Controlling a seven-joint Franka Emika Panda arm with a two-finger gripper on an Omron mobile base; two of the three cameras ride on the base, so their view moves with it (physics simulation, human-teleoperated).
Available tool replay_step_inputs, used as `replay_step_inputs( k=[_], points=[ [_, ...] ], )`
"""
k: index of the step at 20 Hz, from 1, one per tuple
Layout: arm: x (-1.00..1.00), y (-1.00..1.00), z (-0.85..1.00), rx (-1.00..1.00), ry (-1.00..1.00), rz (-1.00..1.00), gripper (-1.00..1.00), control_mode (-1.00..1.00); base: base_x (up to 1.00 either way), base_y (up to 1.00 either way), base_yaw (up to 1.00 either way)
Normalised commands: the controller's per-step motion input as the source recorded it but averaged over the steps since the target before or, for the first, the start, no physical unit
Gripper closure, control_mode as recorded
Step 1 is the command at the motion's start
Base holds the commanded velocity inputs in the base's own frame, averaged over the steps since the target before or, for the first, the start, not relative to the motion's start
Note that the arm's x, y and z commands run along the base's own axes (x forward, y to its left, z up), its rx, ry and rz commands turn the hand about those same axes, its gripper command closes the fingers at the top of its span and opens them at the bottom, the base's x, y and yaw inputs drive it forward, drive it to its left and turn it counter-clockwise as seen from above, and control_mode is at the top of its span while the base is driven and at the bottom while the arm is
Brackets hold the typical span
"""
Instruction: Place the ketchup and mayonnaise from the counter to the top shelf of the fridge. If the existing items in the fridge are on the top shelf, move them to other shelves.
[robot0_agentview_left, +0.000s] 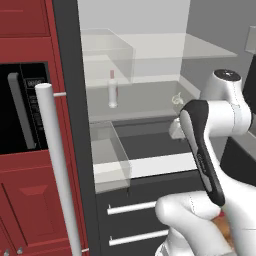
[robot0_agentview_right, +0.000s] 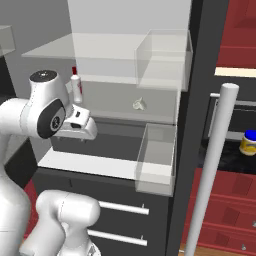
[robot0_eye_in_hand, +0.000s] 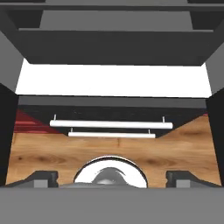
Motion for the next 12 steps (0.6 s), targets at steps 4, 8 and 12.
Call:
replay_step_inputs(
  k=[4,8,12],
  points=[
    [-0.97,0.00,0.00,0.00,0.00,0.00,-1.00,-1.00,0.00,0.00,0.00],
    [-0.38,0.00,0.00,0.00,0.02,0.00,-1.00,-1.00,0.00,0.00,0.00],
    [0.00,0.00,0.00,0.00,0.00,0.00,-1.00,1.00,-0.14,0.00,0.00]
  ],
)
